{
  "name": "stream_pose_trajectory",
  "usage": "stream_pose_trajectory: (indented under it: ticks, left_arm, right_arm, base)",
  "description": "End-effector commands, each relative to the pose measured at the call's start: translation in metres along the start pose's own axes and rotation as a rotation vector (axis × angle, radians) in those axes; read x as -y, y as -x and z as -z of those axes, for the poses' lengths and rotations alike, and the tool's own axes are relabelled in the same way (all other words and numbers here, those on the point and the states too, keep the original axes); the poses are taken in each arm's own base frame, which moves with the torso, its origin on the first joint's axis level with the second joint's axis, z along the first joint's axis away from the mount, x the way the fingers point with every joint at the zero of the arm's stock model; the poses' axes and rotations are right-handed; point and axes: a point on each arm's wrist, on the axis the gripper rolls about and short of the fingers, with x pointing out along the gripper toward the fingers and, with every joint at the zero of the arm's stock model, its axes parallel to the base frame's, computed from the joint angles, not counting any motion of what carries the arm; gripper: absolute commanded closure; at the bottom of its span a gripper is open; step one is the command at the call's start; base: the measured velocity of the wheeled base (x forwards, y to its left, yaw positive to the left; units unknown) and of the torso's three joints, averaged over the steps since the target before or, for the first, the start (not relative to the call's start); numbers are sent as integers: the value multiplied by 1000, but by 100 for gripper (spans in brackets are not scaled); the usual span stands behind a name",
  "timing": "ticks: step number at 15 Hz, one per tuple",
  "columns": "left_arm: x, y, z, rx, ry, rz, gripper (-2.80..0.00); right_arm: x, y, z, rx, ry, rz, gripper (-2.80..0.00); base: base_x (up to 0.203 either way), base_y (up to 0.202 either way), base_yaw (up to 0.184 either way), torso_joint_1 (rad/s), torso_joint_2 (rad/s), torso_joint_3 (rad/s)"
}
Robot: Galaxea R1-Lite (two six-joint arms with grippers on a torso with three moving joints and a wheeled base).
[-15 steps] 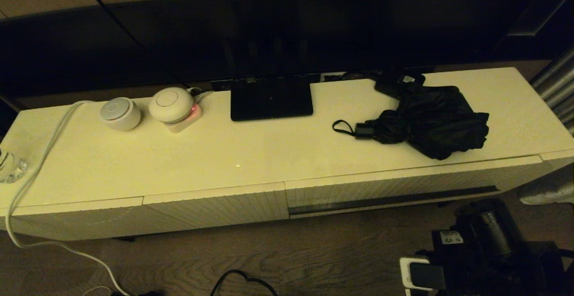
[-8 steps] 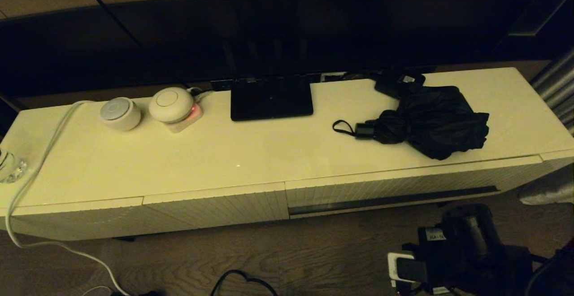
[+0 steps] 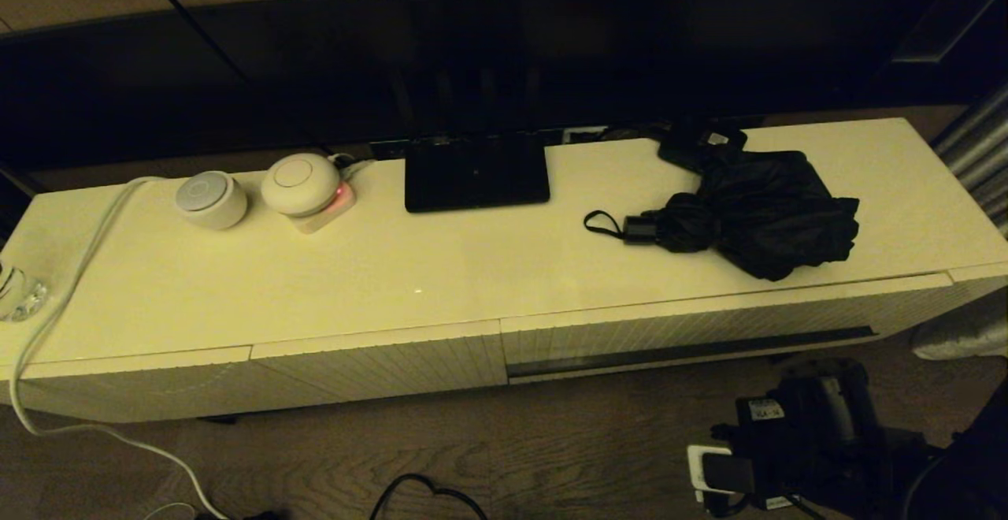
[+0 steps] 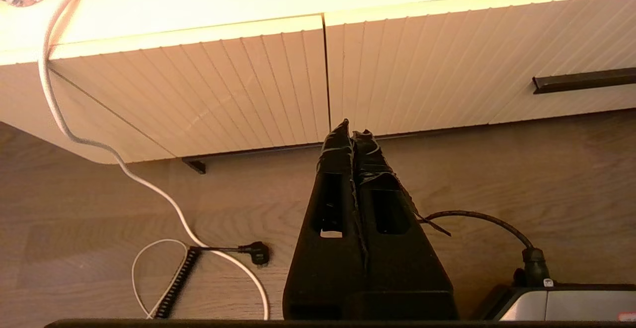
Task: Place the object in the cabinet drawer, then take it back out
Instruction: Open the drawer
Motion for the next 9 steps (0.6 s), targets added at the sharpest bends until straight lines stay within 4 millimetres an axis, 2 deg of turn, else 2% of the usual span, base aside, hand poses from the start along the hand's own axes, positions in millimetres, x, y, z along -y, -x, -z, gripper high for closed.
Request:
stream_pose_trajectory:
  ticks: [1, 2, 3, 6, 9]
  left_arm:
    - [0, 0, 1, -3, 0, -1, 0]
    - [0, 0, 1, -3, 0, -1, 0]
    - [0, 0, 1, -3, 0, -1, 0]
    - [0, 0, 1, -3, 0, -1, 0]
    - [0, 0, 1, -3, 0, -1, 0]
  right_arm:
    - [13, 12, 8, -13, 9, 61, 0]
    - [12, 13, 10, -18, 6, 57, 0]
    - [10, 13, 10, -11, 6, 45, -280]
    - [14, 13, 11, 0, 0, 53, -280]
    - [10, 14, 16, -11, -2, 8, -280]
  base:
    - [0, 0, 0, 0, 0, 0]
    - [0, 0, 0, 0, 0, 0]
    - [0, 0, 0, 0, 0, 0]
    - [0, 0, 0, 0, 0, 0]
    - [0, 0, 0, 0, 0, 0]
